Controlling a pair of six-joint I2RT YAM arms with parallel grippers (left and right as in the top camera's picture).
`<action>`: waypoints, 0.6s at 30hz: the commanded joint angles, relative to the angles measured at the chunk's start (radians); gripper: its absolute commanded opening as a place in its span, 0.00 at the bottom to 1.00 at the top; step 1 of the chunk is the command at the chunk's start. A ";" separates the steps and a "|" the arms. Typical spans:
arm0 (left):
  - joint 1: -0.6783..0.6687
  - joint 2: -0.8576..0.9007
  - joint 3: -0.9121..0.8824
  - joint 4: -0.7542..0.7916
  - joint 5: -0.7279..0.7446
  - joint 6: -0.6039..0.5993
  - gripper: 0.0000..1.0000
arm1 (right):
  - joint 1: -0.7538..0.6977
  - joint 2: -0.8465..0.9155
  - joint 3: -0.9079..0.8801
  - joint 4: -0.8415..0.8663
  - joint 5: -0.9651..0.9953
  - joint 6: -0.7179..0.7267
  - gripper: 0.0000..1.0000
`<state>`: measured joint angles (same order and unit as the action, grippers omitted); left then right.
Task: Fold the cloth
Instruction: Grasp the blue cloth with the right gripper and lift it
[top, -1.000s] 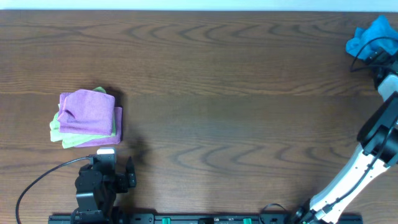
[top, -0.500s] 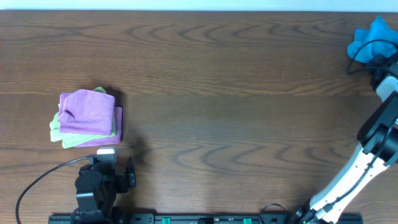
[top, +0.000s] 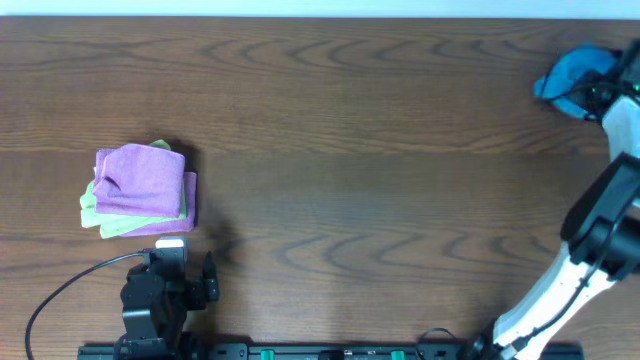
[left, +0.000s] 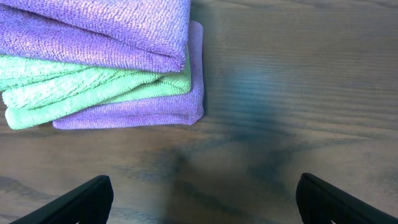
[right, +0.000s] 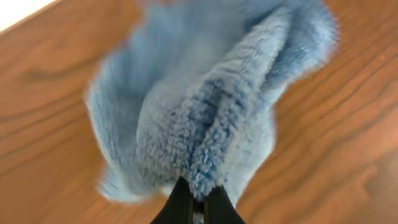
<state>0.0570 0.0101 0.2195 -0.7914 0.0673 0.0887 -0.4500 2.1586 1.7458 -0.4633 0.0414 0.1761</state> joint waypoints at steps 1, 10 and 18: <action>-0.002 -0.006 -0.036 -0.034 0.008 -0.014 0.95 | 0.042 -0.113 0.014 -0.090 0.016 -0.021 0.01; -0.002 -0.006 -0.036 -0.034 0.008 -0.014 0.95 | 0.169 -0.314 0.014 -0.513 0.026 -0.021 0.01; -0.002 -0.006 -0.036 -0.034 0.008 -0.014 0.95 | 0.362 -0.429 0.013 -0.697 -0.069 -0.063 0.01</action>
<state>0.0570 0.0101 0.2195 -0.7910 0.0673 0.0856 -0.1551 1.7855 1.7515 -1.1366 0.0147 0.1513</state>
